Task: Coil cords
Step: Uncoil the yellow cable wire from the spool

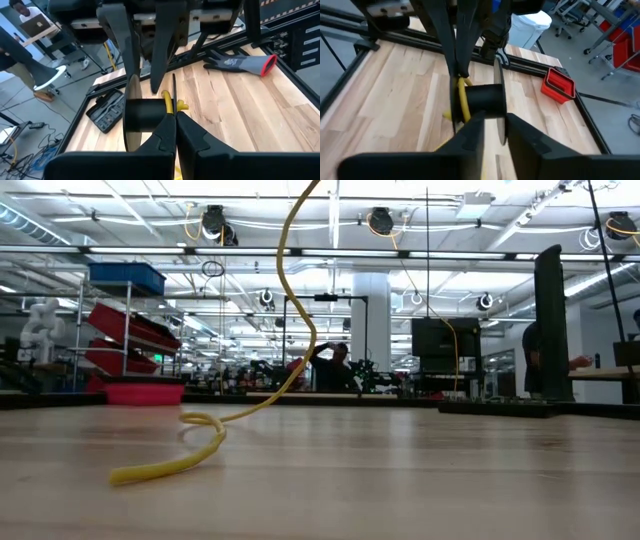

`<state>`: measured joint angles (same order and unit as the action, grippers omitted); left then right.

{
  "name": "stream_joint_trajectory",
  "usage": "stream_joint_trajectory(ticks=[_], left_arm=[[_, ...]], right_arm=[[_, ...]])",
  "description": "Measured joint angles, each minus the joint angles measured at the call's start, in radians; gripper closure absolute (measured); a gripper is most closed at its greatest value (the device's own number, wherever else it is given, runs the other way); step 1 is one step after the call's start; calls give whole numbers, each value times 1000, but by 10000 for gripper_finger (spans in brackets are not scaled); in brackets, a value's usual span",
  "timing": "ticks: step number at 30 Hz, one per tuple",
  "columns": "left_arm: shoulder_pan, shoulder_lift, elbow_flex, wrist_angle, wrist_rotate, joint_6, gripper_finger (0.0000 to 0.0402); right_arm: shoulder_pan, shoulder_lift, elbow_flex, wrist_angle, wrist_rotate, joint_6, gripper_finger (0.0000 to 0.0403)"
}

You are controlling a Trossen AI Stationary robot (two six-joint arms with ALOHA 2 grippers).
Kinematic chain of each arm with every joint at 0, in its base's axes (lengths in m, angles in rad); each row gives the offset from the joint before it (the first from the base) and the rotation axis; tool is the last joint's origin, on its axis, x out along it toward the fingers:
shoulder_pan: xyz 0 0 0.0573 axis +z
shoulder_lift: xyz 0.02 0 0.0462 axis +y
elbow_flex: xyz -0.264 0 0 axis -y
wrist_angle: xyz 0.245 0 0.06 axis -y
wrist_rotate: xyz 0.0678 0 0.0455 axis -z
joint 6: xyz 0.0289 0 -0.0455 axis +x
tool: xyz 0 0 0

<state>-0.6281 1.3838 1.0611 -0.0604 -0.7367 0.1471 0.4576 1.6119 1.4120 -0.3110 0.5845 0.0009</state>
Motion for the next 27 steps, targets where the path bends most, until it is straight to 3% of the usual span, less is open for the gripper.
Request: stream_joint_trajectory(ticks=[5,9,13,18,27], left_arm=[[0,0,0,-6,-9,0,400],[-2,-7,0,-33,-23,-4,401],[-7,-24,-1,-53,-41,-10,401],[-30,-46,-1,-54,-69,-9,401],[-77,-116,-1,-51,-118,17,401]], right_arm=[[23,-33,0,-61,-1,92,272],[57,-39,1,-138,21,197,249],[77,-19,1,-206,76,283,244],[64,30,1,-159,87,293,244],[-11,197,0,35,-6,267,242]])
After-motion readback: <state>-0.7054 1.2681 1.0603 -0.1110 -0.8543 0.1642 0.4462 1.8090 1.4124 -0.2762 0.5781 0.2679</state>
